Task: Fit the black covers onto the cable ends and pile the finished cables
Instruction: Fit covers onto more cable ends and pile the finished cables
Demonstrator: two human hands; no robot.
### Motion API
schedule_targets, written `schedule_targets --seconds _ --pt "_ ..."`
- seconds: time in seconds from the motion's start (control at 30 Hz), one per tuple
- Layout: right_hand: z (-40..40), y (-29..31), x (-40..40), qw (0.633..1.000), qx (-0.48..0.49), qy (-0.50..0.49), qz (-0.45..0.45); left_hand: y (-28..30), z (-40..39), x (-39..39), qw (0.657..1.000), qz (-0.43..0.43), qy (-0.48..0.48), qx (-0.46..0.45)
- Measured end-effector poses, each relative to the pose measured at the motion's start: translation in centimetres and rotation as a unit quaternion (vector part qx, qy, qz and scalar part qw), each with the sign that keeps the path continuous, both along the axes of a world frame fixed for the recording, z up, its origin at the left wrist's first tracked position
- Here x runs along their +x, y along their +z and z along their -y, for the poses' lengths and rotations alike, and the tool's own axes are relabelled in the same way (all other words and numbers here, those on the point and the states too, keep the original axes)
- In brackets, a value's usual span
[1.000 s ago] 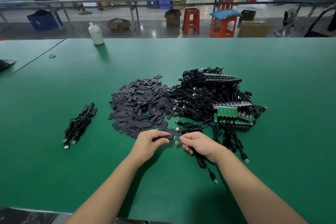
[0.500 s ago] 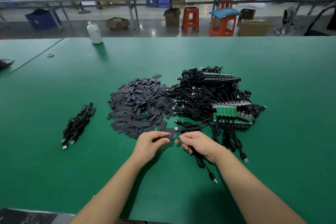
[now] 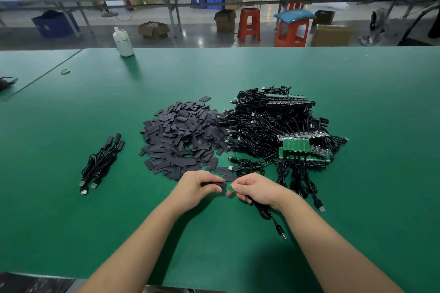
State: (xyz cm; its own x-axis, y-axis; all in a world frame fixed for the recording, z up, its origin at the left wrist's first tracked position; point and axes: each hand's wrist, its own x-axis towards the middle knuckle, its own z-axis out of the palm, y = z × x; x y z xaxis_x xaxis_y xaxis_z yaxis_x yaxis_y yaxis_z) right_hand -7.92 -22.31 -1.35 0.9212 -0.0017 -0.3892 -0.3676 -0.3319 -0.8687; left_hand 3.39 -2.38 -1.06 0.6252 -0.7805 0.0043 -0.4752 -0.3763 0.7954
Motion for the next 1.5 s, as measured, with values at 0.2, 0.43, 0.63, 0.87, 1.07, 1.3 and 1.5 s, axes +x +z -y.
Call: schedule_targets --seconds 0.2,0.43,0.63,0.87,1.07,1.3,1.5 --pt "0.4 -0.1 0.4 1.000 -0.026 0.017 0.000 0.7 -0.2 0.3 0.999 0.016 -0.037 0.034" --pt "0.3 -0.2 0.1 0.999 0.026 -0.022 0.019 0.6 0.9 -0.8 1.000 -0.004 -0.023 -0.001" --pt "-0.2 0.0 -0.3 0.998 0.060 -0.033 0.018 0.7 1.2 -1.2 0.989 0.125 -0.072 0.027" --pt "-0.4 0.6 -0.2 0.997 0.053 -0.053 0.008 0.5 0.9 -0.9 0.963 0.255 -0.084 0.025" --pt "-0.4 0.3 -0.3 0.999 -0.014 -0.031 0.019 0.2 0.3 -0.9 0.967 0.247 -0.056 0.006" --pt "-0.7 -0.1 -0.5 0.998 -0.024 -0.051 0.022 -0.1 0.5 -1.2 0.963 0.252 -0.092 0.016" --pt "-0.9 0.2 -0.7 0.998 -0.020 -0.060 0.030 -0.4 0.5 -1.6 0.976 0.211 -0.050 -0.029"
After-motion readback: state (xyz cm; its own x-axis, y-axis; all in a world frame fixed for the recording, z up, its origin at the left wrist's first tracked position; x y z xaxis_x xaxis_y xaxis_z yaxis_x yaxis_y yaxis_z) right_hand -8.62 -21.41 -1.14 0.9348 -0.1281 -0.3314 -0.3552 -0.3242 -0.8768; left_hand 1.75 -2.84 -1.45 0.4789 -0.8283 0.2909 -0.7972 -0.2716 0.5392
